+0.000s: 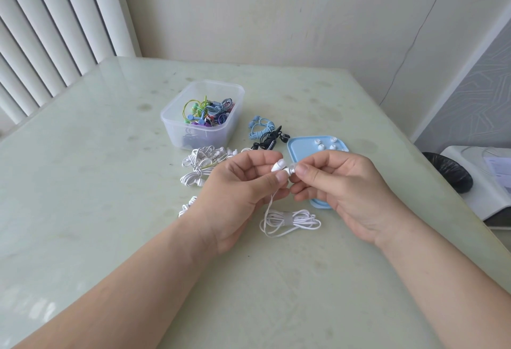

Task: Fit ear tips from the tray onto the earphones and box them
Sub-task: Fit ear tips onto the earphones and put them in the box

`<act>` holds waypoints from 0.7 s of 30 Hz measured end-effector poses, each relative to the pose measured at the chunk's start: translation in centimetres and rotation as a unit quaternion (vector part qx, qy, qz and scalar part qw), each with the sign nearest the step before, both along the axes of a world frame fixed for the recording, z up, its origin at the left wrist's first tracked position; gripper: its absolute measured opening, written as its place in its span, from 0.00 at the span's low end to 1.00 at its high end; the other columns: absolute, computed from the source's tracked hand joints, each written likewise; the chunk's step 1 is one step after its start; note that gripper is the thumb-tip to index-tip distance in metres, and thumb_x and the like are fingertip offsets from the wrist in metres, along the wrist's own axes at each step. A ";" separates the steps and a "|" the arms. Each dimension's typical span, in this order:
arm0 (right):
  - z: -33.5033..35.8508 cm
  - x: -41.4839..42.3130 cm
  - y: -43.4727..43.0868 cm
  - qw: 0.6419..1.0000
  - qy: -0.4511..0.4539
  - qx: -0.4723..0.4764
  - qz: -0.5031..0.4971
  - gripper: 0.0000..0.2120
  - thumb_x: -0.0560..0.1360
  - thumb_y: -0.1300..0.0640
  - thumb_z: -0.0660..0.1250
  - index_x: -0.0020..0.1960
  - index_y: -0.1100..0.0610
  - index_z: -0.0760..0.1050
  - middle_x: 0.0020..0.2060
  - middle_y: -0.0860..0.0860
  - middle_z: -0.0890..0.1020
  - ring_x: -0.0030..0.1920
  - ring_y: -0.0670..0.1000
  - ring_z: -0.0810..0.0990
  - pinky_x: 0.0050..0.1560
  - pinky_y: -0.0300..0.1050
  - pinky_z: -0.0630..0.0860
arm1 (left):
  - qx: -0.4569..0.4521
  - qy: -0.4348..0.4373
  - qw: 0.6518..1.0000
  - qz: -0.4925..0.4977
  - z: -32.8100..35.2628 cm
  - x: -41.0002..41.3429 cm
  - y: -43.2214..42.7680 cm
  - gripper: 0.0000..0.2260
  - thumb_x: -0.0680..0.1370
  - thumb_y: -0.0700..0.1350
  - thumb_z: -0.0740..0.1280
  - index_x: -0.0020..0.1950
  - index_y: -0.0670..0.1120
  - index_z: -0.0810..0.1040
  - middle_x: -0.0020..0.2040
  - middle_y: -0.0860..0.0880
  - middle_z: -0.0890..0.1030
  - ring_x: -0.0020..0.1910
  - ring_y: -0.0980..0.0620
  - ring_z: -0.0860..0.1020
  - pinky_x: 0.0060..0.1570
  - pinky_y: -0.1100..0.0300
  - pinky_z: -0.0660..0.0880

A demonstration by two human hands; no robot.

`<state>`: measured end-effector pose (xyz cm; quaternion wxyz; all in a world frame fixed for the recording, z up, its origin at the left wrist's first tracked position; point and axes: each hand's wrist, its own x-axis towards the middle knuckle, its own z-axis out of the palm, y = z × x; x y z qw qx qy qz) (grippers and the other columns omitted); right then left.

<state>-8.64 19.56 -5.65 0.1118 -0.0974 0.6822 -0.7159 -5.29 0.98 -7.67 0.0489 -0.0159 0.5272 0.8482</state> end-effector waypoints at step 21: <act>-0.6 0.0 -0.1 0.997 0.067 0.014 0.031 0.03 0.79 0.69 0.66 0.48 0.69 0.78 0.38 0.61 0.83 0.39 0.56 0.83 0.42 0.45 0.81 | -0.005 -0.006 1.000 0.016 -0.1 0.0 0.1 0.13 0.74 0.34 0.74 0.58 0.39 0.82 0.50 0.39 0.85 0.49 0.43 0.84 0.56 0.51 0.81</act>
